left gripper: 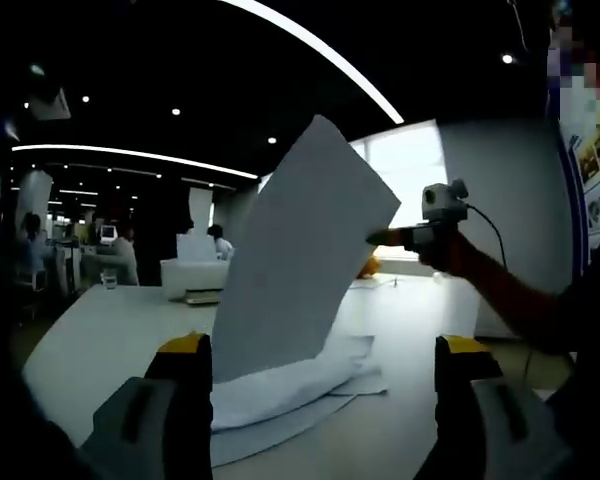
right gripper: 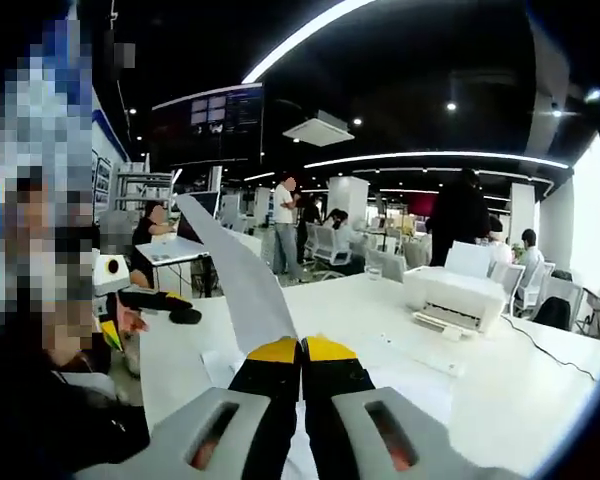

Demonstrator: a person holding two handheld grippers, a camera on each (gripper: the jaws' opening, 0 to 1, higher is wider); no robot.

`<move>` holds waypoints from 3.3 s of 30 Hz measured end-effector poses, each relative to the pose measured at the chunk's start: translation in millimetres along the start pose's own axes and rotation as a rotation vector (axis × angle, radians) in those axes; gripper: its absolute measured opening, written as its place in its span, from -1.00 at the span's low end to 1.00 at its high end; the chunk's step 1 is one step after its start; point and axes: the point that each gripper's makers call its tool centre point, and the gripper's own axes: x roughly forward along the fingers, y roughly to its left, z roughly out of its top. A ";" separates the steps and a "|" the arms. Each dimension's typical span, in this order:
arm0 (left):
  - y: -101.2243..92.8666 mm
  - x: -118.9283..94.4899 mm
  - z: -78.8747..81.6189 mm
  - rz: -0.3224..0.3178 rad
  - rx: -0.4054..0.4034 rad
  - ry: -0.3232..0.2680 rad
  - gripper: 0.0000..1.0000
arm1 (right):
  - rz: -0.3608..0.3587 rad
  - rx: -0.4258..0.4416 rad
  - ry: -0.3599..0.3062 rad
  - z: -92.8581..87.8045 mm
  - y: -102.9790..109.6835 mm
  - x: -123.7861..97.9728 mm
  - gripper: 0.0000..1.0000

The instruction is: Organize the stack of printing papers by aligning and flattening the scattered papers on the table

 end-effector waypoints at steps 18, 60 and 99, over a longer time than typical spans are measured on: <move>5.9 11.0 13.3 0.004 0.044 -0.014 0.88 | 0.074 -0.048 0.030 1.6 19.9 -5.6 -1.00; -10.8 18.0 24.1 -0.071 0.128 -0.047 0.29 | 0.217 -0.099 0.114 -16.8 71.3 16.6 -1.00; -13.8 16.6 35.5 -0.112 0.059 -0.080 -0.68 | 0.221 -0.084 0.084 -8.8 78.0 22.7 -1.00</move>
